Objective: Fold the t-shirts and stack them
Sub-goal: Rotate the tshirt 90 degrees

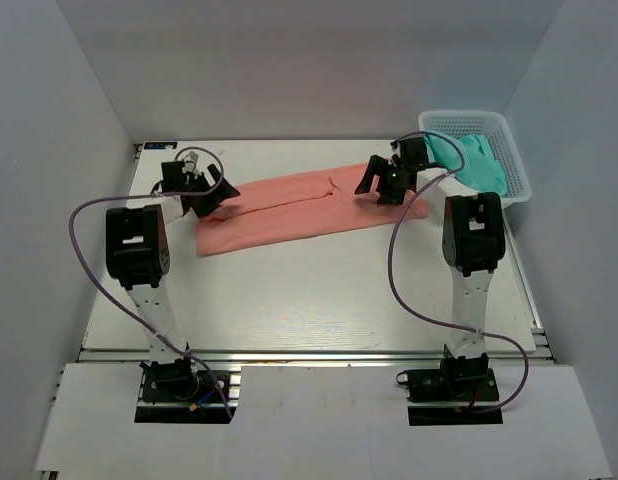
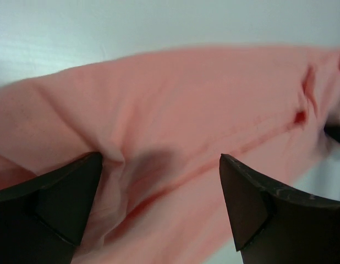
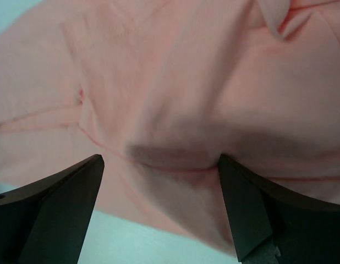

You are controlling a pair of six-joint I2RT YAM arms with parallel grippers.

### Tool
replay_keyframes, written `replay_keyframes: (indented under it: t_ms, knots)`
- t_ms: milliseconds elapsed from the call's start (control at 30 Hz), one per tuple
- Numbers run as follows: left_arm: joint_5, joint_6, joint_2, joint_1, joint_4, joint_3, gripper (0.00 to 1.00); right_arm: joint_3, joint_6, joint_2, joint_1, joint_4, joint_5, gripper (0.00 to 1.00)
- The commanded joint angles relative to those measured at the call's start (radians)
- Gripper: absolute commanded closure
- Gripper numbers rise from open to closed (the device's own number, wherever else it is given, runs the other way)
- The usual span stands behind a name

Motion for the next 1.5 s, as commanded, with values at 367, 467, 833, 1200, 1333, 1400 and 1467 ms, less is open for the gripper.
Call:
replay_keyframes:
  t_ms: [367, 467, 833, 1200, 1333, 1400, 1467]
  knots:
    - [0.513, -0.159, -0.809, -0.398, 0.129, -1.048, 0.0, 0.598, 0.117, 0.401, 0.163, 0.26, -0.321, 0.1]
    - [0.448, -0.078, -0.892, -0.458, 0.008, -0.952, 0.0, 0.507, 0.059, 0.295, 0.177, 0.256, -0.299, 0.1]
    - [0.076, 0.042, -1.166, -0.513, -0.204, -0.795, 0.0, 0.302, -0.176, 0.025, 0.286, -0.069, -0.031, 0.1]
    - [-0.374, -0.099, -1.367, -0.513, -0.387, -0.853, 0.0, -0.113, -0.058, -0.159, 0.445, -0.131, 0.1, 0.1]
    - [-0.286, -0.099, -1.334, -0.513, -0.298, -0.908, 0.0, -0.11, -0.052, -0.11, 0.43, -0.122, 0.089, 0.1]
    - [-0.251, -0.099, -1.304, -0.513, -0.279, -0.908, 0.0, -0.063, -0.061, -0.051, 0.424, -0.152, 0.13, 0.1]
    - [-0.226, -0.085, -1.258, -0.513, -0.259, -0.908, 0.0, -0.035, -0.061, -0.001, 0.41, -0.181, 0.14, 0.1]
